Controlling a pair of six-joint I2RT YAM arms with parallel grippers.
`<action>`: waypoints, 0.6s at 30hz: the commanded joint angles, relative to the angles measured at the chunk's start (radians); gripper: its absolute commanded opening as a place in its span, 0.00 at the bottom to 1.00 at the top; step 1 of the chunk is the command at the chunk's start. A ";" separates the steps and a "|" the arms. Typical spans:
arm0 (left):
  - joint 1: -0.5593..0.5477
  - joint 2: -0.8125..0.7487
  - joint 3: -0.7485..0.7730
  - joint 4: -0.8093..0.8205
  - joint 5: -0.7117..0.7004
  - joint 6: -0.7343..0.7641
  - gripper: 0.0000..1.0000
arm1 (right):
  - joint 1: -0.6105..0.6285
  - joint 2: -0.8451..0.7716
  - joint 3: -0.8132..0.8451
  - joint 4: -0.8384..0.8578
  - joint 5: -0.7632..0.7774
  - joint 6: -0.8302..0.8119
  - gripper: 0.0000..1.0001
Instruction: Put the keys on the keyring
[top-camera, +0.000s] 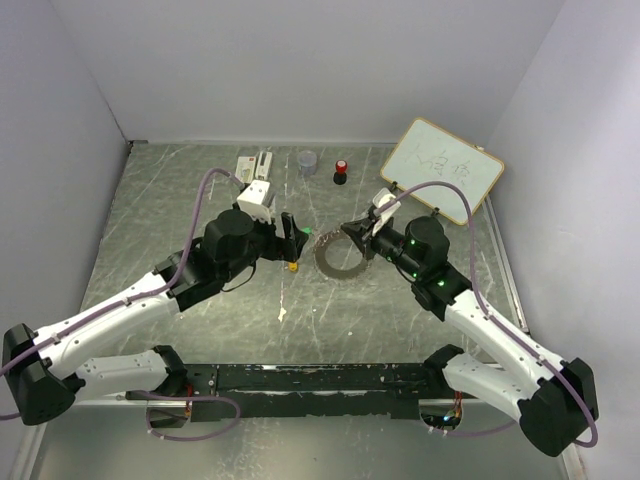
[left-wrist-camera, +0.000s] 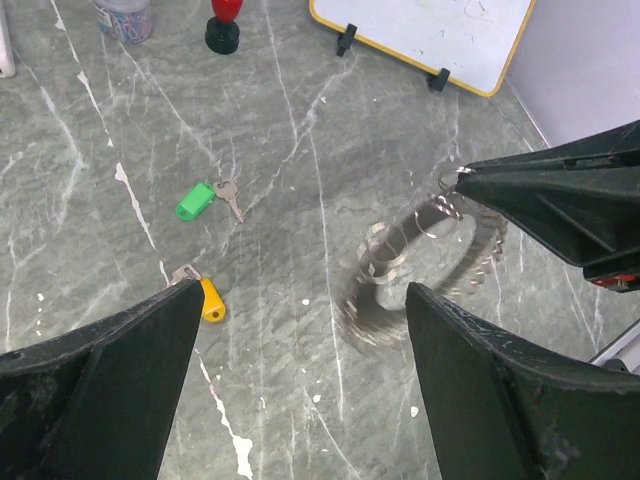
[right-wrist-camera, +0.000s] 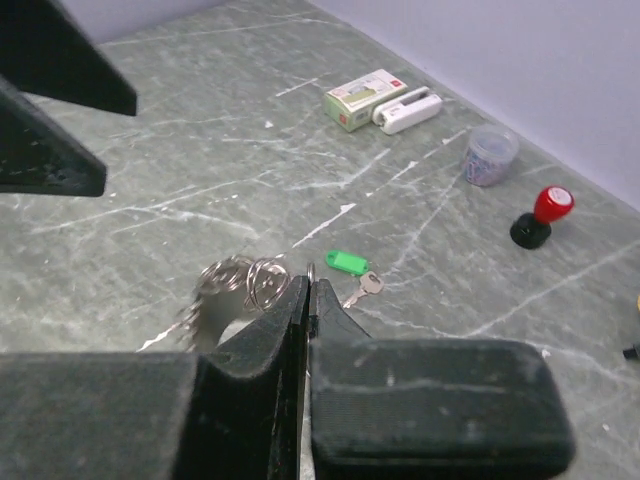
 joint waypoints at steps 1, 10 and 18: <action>-0.002 -0.027 -0.001 0.031 -0.025 0.018 0.93 | -0.005 0.000 0.056 0.029 -0.114 -0.065 0.00; 0.000 -0.045 -0.024 0.071 -0.030 0.031 0.93 | -0.005 -0.031 0.047 0.088 -0.173 -0.062 0.00; -0.001 -0.014 -0.016 0.114 0.005 0.043 0.93 | -0.005 -0.038 -0.004 0.253 -0.181 0.000 0.00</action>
